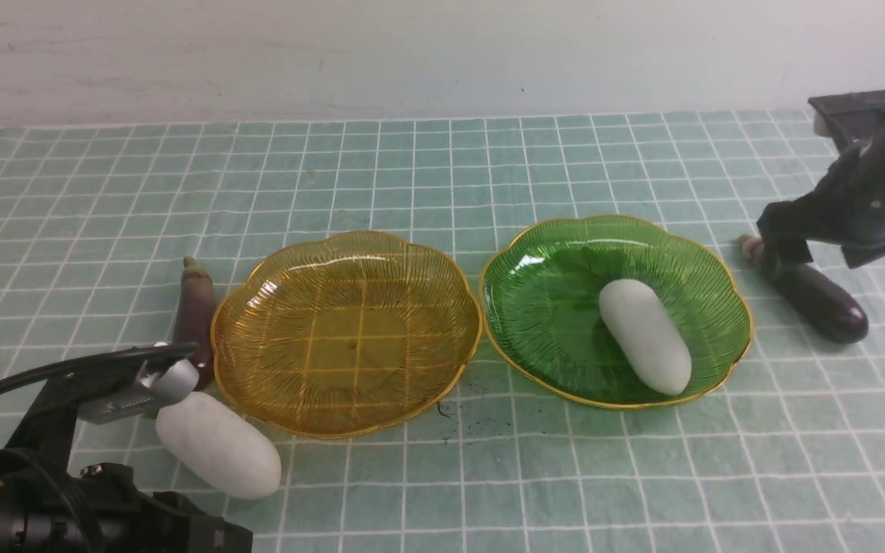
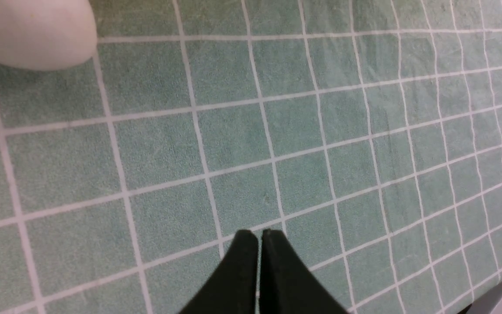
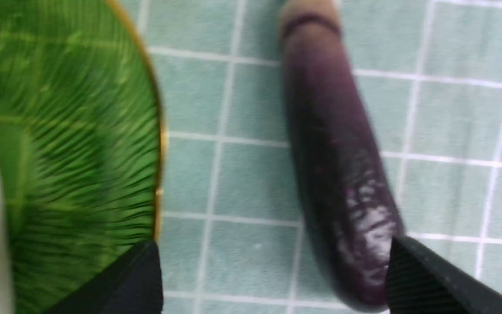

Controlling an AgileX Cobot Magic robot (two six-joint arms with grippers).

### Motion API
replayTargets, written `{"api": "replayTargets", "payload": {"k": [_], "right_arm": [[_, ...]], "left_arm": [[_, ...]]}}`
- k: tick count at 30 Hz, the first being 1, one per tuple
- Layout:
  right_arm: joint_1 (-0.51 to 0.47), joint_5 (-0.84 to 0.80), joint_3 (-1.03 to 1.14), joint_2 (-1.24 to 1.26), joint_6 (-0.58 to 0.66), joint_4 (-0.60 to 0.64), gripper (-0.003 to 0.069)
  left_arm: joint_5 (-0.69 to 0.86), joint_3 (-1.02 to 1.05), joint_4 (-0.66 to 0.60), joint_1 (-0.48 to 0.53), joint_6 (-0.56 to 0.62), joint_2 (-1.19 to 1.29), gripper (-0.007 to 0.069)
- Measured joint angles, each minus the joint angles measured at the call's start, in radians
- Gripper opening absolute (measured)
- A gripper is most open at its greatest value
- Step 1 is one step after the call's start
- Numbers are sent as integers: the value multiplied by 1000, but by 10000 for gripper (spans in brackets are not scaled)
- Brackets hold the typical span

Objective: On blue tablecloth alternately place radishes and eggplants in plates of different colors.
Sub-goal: 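Pick up the eggplant and place it on the yellow plate with the right gripper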

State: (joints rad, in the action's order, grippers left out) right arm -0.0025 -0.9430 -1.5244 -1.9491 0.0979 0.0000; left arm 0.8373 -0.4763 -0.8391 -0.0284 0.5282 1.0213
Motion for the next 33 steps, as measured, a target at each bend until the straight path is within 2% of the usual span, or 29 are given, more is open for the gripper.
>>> {"api": "replayTargets", "payload": {"k": [2,10,13,16,20,23,27,33], "right_arm": [[-7,12,-1,-28,-33,-76,604],[-9,75,-1,-131,-53,-219,559],[-10,77,-1,-155,-62,-232,532],[-10,77,-1,-167,-63,-216,494],[-10,68,-3,-172,-62,-166,383],[-10,44,-12,-172,-63,-164,382],[-10,-89,-134,-170,-63,-177,382],[-7,-257,-347,-137,-63,-18,382]], "left_arm": [[0,0,0,0,0,0,-6],[0,0,0,0,0,0,-6],[0,0,0,0,0,0,-6],[0,0,0,0,0,0,-6],[0,0,0,0,0,0,-6],[0,0,0,0,0,0,-6],[0,0,0,0,0,0,-6],[0,0,0,0,3,0,-6]]}}
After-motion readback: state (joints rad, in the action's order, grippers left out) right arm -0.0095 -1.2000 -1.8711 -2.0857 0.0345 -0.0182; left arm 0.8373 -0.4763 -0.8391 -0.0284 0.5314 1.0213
